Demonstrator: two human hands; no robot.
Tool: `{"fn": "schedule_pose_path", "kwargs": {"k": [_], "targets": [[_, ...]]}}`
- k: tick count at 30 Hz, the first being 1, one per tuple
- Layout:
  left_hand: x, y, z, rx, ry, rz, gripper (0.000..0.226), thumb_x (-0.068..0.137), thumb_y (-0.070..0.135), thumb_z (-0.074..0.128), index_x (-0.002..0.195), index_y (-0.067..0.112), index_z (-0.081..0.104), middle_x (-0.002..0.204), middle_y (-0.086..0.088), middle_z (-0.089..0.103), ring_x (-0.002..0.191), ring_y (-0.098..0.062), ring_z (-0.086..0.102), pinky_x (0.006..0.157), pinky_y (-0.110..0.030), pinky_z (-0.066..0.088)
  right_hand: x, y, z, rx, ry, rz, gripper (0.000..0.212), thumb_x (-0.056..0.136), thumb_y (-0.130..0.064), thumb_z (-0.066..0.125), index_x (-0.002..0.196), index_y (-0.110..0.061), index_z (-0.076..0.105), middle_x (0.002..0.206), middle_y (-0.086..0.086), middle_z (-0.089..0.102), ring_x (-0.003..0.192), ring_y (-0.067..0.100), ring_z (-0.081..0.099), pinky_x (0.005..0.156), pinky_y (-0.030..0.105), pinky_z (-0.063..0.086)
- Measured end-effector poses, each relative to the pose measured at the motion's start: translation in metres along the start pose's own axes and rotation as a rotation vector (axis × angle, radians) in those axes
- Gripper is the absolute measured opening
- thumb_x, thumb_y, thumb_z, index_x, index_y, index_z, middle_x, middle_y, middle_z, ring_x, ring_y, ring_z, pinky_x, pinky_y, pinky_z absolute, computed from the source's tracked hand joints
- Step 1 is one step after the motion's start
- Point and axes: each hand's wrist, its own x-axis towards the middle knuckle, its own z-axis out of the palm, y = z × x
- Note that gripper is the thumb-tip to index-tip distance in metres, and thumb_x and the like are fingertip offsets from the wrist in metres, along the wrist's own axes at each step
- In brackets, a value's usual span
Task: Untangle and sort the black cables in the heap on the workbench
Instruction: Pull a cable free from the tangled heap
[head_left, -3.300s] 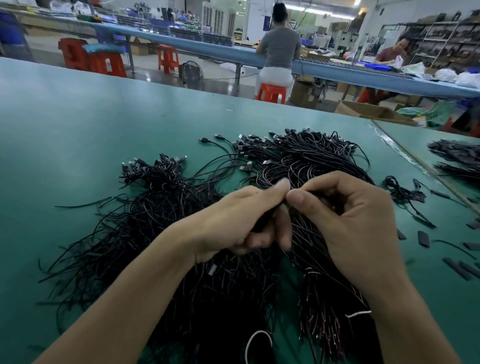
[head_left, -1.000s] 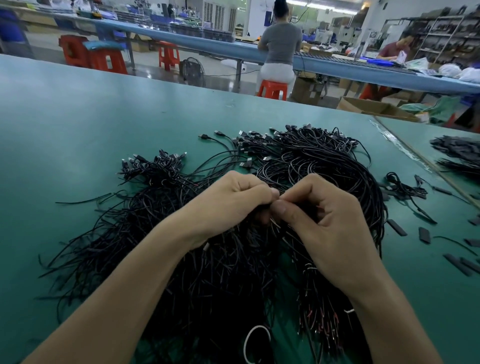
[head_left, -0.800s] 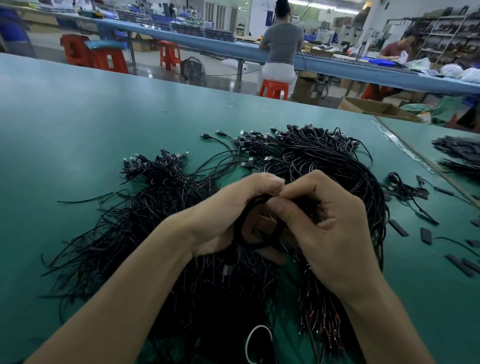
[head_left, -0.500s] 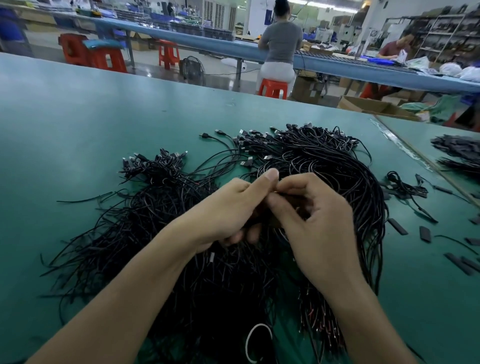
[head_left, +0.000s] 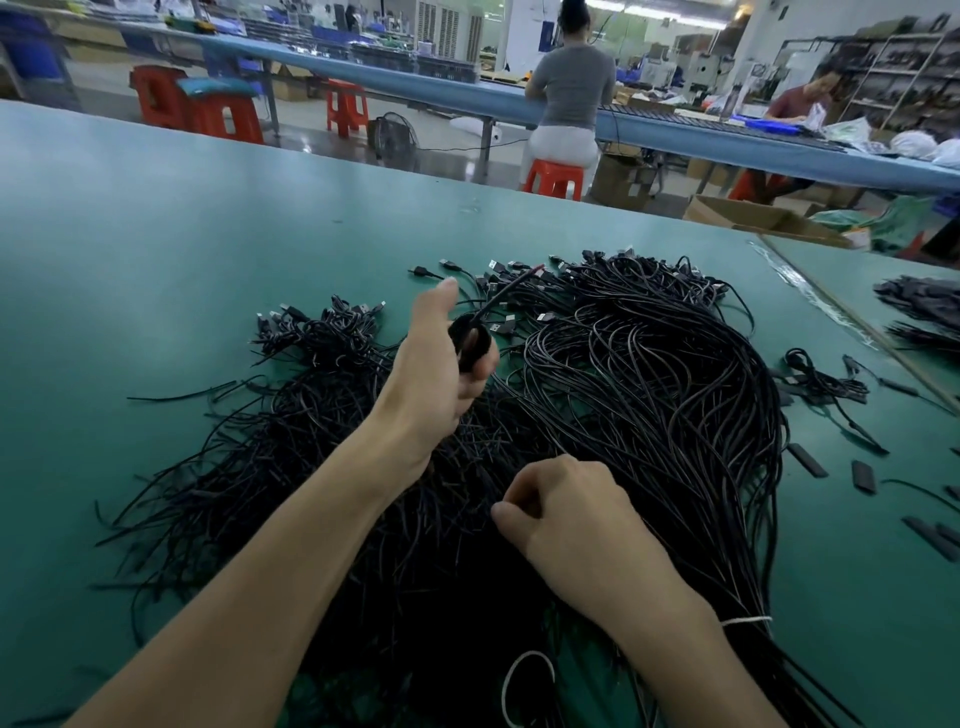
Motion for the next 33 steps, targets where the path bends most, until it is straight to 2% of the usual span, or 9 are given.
{"fn": "schedule_pose_path", "kwargs": {"k": [6,10,15,17,20,22,27,30,33], "targets": [[-0.001,-0.001,0.001,0.031,0.037,0.085,0.066,0.105,0.038,0.028,0.048,0.023,0.059,0.042,0.01,0.035,0.034,-0.006,0.024,0.033,-0.018,0.022,-0.004,-0.001,-0.015,0.065,0.018,0.048,0.014,0.091,-0.039,0.064,0.079,-0.031,0.065,0.074,-0.009,0.065,0.062,0.007,0.063,0.062,0.031,0.059],[-0.004,-0.001,0.004,0.06,0.007,0.184,0.06,0.107,0.037,0.036,0.057,0.02,0.063,0.042,0.013,0.045,0.035,-0.001,0.032,0.036,-0.01,0.026,-0.008,0.005,-0.039,0.077,0.084,0.046,0.013,0.088,-0.04,0.065,0.076,-0.034,0.067,0.069,-0.012,0.065,0.059,0.003,0.063,0.052,0.018,0.05],[-0.009,0.001,0.005,0.124,-0.068,0.318,0.059,0.106,0.026,0.041,0.054,0.013,0.065,0.04,0.013,0.04,0.033,-0.001,0.03,0.039,-0.008,0.025,-0.007,0.012,-0.054,0.347,0.478,-0.058,0.018,0.09,-0.029,0.069,0.072,-0.031,0.068,0.066,-0.019,0.069,0.055,0.0,0.065,0.051,0.01,0.048],[-0.013,0.002,0.009,0.175,-0.18,0.317,0.056,0.105,0.023,0.041,0.056,0.012,0.065,0.039,0.015,0.043,0.033,0.001,0.035,0.04,-0.005,0.027,-0.006,0.008,-0.055,0.441,0.614,-0.147,0.016,0.09,-0.026,0.07,0.076,-0.032,0.069,0.069,-0.018,0.07,0.059,0.002,0.067,0.057,0.015,0.052],[-0.017,0.0,0.017,0.206,-0.311,0.299,0.035,0.09,0.028,0.05,0.07,0.002,0.063,0.044,0.017,0.043,0.039,0.002,0.035,0.041,-0.008,0.028,-0.009,0.001,-0.054,0.496,0.577,-0.238,0.014,0.089,-0.021,0.072,0.08,-0.032,0.072,0.071,-0.016,0.071,0.065,0.006,0.069,0.061,0.019,0.054],[-0.016,-0.002,0.019,0.161,-0.294,0.248,0.022,0.08,0.026,0.049,0.081,0.008,0.06,0.048,0.015,0.04,0.042,0.0,0.034,0.041,-0.011,0.028,-0.012,0.0,-0.056,0.389,0.556,-0.264,0.012,0.086,-0.02,0.074,0.082,-0.031,0.074,0.07,-0.014,0.07,0.067,0.006,0.067,0.059,0.015,0.05],[-0.014,-0.004,0.019,0.095,-0.273,0.274,0.031,0.09,0.022,0.042,0.104,0.015,0.068,0.051,0.01,0.04,0.044,-0.006,0.036,0.042,-0.016,0.03,-0.021,-0.003,-0.065,0.196,0.56,-0.289,0.011,0.085,-0.019,0.076,0.087,-0.029,0.079,0.074,-0.015,0.07,0.069,0.002,0.064,0.065,0.012,0.048],[-0.015,-0.006,0.023,0.064,-0.255,0.364,0.035,0.094,0.022,0.04,0.103,0.014,0.073,0.054,-0.023,0.043,0.039,-0.01,0.037,0.041,-0.015,0.03,-0.021,-0.009,-0.061,0.21,0.485,-0.331,0.02,0.085,-0.01,0.075,0.079,-0.029,0.08,0.071,-0.014,0.069,0.066,0.0,0.06,0.059,0.006,0.041],[-0.015,-0.009,0.025,0.042,-0.192,0.38,0.037,0.095,0.026,0.041,0.09,0.019,0.077,0.056,-0.021,0.054,0.039,-0.007,0.04,0.041,-0.013,0.031,-0.021,-0.011,-0.061,0.242,0.424,-0.338,0.024,0.086,-0.01,0.074,0.076,-0.032,0.077,0.071,-0.015,0.069,0.067,0.0,0.06,0.059,0.005,0.039]]}}
